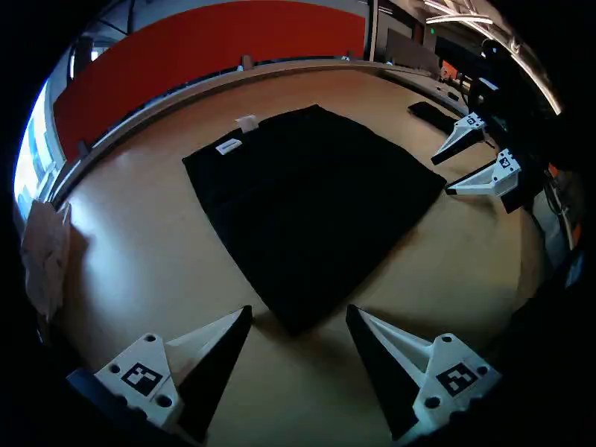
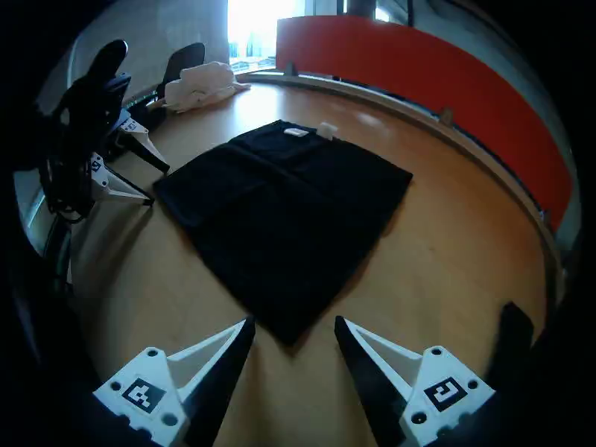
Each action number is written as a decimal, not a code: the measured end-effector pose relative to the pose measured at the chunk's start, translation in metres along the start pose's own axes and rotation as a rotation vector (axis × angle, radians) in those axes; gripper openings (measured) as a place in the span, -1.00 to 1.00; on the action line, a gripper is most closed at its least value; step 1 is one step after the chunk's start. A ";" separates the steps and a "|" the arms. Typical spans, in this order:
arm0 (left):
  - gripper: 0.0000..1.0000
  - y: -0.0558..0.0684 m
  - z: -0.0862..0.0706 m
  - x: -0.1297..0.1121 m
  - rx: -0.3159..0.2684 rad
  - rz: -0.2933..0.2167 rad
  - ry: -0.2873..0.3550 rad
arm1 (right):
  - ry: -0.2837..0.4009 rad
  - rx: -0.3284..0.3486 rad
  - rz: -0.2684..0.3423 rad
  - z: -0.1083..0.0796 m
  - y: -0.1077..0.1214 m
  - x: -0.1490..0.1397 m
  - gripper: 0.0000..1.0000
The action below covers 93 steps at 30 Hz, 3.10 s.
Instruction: Fold towel
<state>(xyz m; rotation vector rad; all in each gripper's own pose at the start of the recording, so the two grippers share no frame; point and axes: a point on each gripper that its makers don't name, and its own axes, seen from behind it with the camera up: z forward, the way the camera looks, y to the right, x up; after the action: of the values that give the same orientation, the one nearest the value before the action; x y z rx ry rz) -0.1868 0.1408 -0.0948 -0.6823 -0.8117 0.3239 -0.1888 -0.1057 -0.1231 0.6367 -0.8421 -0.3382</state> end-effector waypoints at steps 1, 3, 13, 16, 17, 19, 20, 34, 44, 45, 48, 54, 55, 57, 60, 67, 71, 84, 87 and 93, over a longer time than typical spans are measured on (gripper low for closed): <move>0.86 0.000 0.000 0.000 0.001 0.000 -0.001 | -0.004 0.003 -0.002 0.000 0.000 -0.001 0.58; 0.86 0.000 0.000 -0.001 0.002 -0.001 -0.002 | -0.010 0.007 -0.006 0.000 -0.001 -0.003 0.53; 0.77 0.000 0.001 -0.001 0.005 -0.001 -0.005 | -0.016 0.019 0.003 0.002 -0.002 -0.004 0.46; 0.71 0.000 0.000 -0.001 0.008 -0.003 -0.006 | -0.015 0.024 0.008 0.002 -0.003 -0.004 0.38; 0.68 0.000 0.000 -0.001 0.009 -0.005 -0.006 | -0.015 0.024 0.009 0.002 -0.003 -0.004 0.35; 0.62 0.000 0.000 -0.001 0.011 -0.007 -0.007 | -0.015 0.025 0.010 0.002 -0.003 -0.004 0.27; 0.59 0.000 0.000 -0.001 0.011 -0.008 -0.008 | -0.015 0.025 0.011 0.002 -0.003 -0.004 0.24; -0.04 0.001 0.001 -0.001 0.020 -0.022 -0.016 | -0.015 0.020 0.026 0.002 -0.004 -0.003 -0.44; -0.49 -0.002 0.000 -0.002 0.034 -0.034 -0.020 | -0.019 0.027 0.038 0.001 -0.006 -0.002 -0.62; -0.55 -0.003 0.000 -0.002 0.038 -0.034 -0.021 | -0.020 0.030 0.039 0.001 -0.006 -0.002 -0.63; -0.67 -0.002 0.000 -0.002 0.039 -0.039 -0.021 | -0.016 0.033 0.041 0.001 -0.007 0.000 -0.65; -0.68 -0.003 -0.001 -0.002 0.037 -0.051 -0.025 | 0.011 0.023 0.048 -0.002 -0.005 0.010 -0.68; -0.68 -0.003 -0.002 -0.001 0.035 -0.057 -0.027 | 0.015 0.022 0.049 -0.003 -0.004 0.012 -0.67; -0.69 -0.002 -0.003 -0.001 0.030 -0.067 -0.030 | 0.022 0.021 0.052 -0.005 -0.004 0.016 -0.67; -0.69 -0.002 -0.008 0.002 0.029 -0.082 -0.025 | 0.039 0.018 0.055 -0.010 -0.003 0.024 -0.67; -0.69 -0.001 -0.026 0.012 0.029 -0.101 -0.013 | 0.083 0.014 0.049 -0.026 -0.003 0.046 -0.68; -0.69 -0.001 -0.038 0.020 0.034 -0.107 -0.003 | 0.103 0.013 0.042 -0.036 -0.004 0.057 -0.67; -0.69 0.003 -0.078 0.042 0.029 -0.152 0.001 | 0.138 0.003 0.021 -0.073 -0.006 0.086 -0.68; -0.69 0.005 -0.085 0.046 0.028 -0.158 -0.001 | 0.139 0.003 0.013 -0.081 -0.006 0.090 -0.68; -0.69 0.011 -0.100 0.051 0.029 -0.162 -0.003 | 0.130 0.014 0.013 -0.094 -0.009 0.092 -0.68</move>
<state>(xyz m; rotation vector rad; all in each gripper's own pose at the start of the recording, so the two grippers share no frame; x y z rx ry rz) -0.0780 0.1321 -0.1230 -0.5848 -0.8581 0.1893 -0.0586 -0.1241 -0.1220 0.6592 -0.7248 -0.2764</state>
